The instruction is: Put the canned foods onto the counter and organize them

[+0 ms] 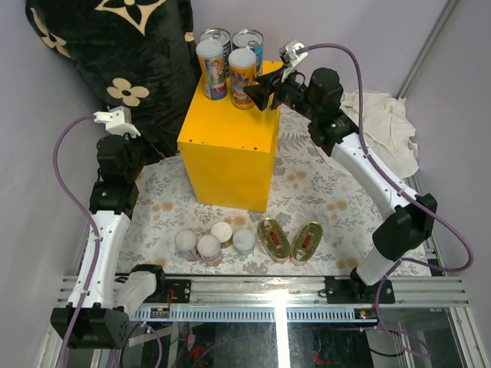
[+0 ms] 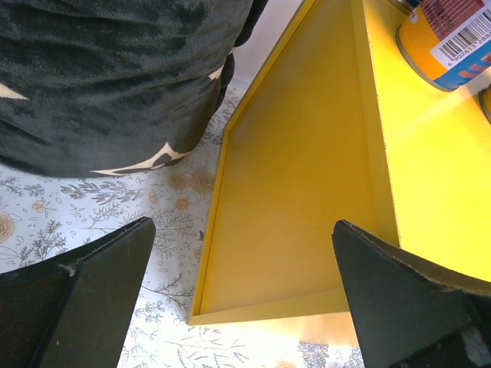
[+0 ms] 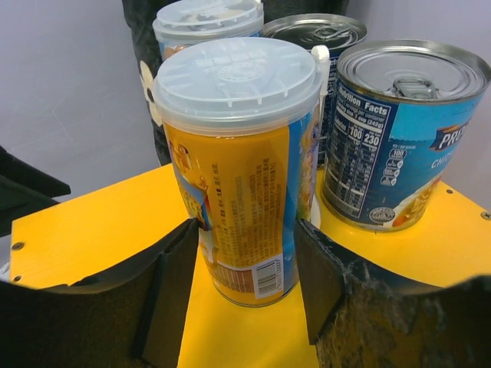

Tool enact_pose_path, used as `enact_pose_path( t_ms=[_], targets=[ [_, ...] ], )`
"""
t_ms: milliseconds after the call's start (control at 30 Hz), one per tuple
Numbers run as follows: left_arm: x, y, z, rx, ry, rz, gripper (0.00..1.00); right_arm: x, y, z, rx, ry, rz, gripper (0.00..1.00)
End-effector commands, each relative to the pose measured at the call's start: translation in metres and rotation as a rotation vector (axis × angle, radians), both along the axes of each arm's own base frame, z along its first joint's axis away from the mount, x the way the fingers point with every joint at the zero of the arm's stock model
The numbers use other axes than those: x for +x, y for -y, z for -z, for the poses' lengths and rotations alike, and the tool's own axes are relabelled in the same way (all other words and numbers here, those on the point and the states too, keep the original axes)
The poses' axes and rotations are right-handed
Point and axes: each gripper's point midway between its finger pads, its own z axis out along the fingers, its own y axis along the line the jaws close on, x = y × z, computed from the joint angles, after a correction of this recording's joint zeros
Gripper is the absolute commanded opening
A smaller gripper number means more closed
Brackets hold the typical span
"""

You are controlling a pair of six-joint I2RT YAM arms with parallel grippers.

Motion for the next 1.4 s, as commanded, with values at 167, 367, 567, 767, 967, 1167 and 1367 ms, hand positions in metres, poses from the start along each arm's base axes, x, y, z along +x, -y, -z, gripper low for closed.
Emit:
enact_pose_path(
  t_ms=[167,367,567,767,967,1167,1367],
  targets=[
    [0.007,-0.007,-0.001,-0.005,0.012,-0.005,1.0,0.031,-0.011,-0.021,0.059,0.06,0.038,0.55],
    [0.005,-0.008,-0.002,-0.001,0.019,-0.008,1.0,0.033,-0.021,-0.018,0.07,0.055,0.0,0.54],
    [0.005,-0.008,-0.002,-0.011,0.02,-0.004,1.0,0.03,-0.023,-0.02,0.081,0.054,-0.02,0.53],
    [0.01,-0.002,-0.038,-0.039,0.107,0.023,0.87,0.026,-0.017,-0.027,0.082,0.06,0.0,0.61],
    [0.033,0.033,-0.093,-0.024,0.198,0.138,0.53,0.01,0.003,-0.053,0.112,0.07,0.055,0.75],
    [0.057,0.064,-0.121,-0.015,0.275,0.225,0.3,-0.001,0.014,-0.066,0.098,0.083,0.079,0.77],
    [0.083,0.098,-0.12,-0.053,0.271,0.377,0.14,-0.014,0.03,-0.073,0.1,0.107,0.117,0.78]
  ],
)
